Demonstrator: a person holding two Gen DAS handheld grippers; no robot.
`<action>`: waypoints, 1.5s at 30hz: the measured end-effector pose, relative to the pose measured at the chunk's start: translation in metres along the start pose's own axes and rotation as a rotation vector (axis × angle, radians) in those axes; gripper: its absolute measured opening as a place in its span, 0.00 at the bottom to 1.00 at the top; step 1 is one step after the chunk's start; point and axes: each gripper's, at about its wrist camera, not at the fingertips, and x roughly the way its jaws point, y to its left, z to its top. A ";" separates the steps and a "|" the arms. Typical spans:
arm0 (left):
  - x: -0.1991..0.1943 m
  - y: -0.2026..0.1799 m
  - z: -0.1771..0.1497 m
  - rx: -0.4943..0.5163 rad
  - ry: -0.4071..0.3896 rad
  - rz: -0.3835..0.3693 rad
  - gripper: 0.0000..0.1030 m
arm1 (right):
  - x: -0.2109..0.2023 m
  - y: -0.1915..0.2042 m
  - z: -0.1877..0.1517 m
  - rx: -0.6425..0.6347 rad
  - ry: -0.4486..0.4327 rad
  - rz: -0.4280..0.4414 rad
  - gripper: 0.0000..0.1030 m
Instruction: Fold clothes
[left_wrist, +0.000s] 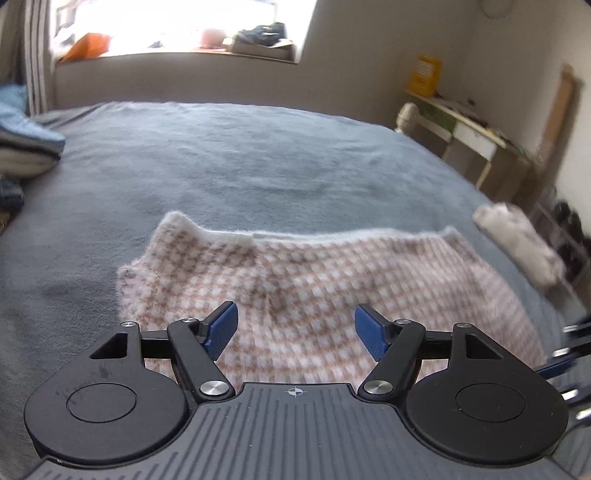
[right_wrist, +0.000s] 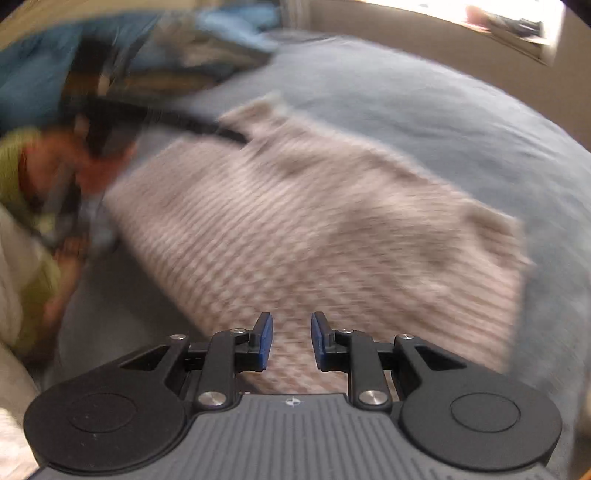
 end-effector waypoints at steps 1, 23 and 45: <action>-0.001 -0.002 -0.003 0.020 0.011 0.004 0.68 | 0.020 0.005 -0.003 -0.033 0.053 -0.030 0.22; -0.034 0.031 -0.054 0.046 0.085 0.079 0.68 | 0.046 0.068 0.060 -0.203 0.084 0.060 0.21; -0.056 0.126 -0.054 -0.431 0.073 -0.056 0.68 | 0.101 0.134 0.088 -0.380 0.034 0.114 0.19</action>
